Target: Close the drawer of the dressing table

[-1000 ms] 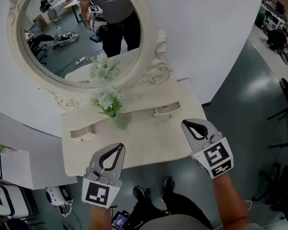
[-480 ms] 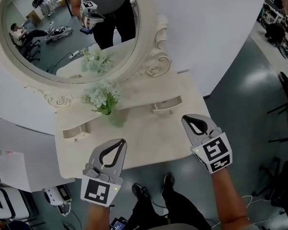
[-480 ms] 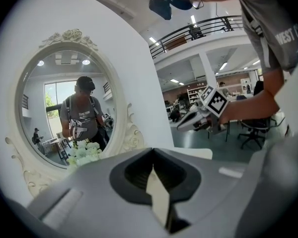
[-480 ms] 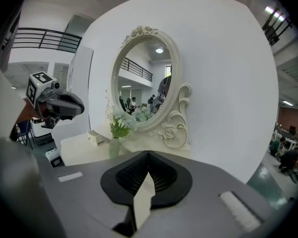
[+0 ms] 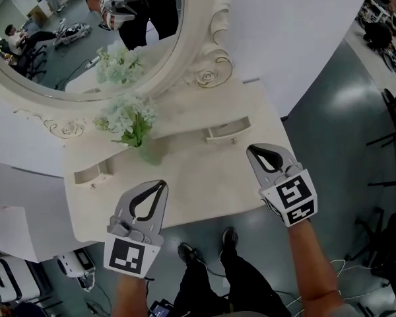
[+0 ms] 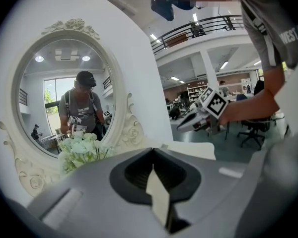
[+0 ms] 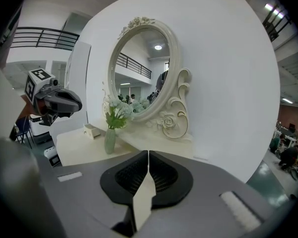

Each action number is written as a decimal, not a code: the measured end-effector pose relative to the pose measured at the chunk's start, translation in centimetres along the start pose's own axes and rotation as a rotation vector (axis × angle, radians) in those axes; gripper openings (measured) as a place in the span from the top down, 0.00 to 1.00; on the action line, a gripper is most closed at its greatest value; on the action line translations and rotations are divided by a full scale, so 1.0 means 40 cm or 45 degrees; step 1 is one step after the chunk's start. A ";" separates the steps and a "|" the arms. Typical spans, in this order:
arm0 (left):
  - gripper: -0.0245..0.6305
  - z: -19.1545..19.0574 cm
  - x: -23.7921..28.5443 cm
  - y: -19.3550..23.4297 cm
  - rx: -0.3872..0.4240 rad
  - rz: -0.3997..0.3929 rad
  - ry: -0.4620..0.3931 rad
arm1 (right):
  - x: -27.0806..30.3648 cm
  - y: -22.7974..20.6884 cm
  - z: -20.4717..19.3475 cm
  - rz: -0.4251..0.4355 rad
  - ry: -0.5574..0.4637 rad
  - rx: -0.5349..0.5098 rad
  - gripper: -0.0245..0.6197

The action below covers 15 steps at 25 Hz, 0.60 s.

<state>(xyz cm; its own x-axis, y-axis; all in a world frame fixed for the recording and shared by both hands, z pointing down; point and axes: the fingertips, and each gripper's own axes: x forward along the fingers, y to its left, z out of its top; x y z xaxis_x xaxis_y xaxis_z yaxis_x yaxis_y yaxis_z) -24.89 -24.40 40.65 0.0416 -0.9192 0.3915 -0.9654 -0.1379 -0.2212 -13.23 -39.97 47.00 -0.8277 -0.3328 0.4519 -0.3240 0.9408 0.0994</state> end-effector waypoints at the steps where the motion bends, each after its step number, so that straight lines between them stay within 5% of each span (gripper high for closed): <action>1: 0.96 -0.008 0.006 -0.002 -0.005 0.000 0.000 | 0.008 0.000 -0.010 0.001 0.003 0.002 0.95; 15: 0.96 -0.129 0.094 0.001 -0.018 0.018 0.051 | 0.131 -0.010 -0.144 0.008 0.053 -0.058 0.91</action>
<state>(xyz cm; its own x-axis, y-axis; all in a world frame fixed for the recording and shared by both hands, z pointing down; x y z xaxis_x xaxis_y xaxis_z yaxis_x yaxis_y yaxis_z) -26.08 -25.96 46.71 0.0181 -0.9053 0.4243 -0.9694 -0.1199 -0.2144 -14.79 -41.71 54.43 -0.8095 -0.3251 0.4888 -0.2972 0.9450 0.1363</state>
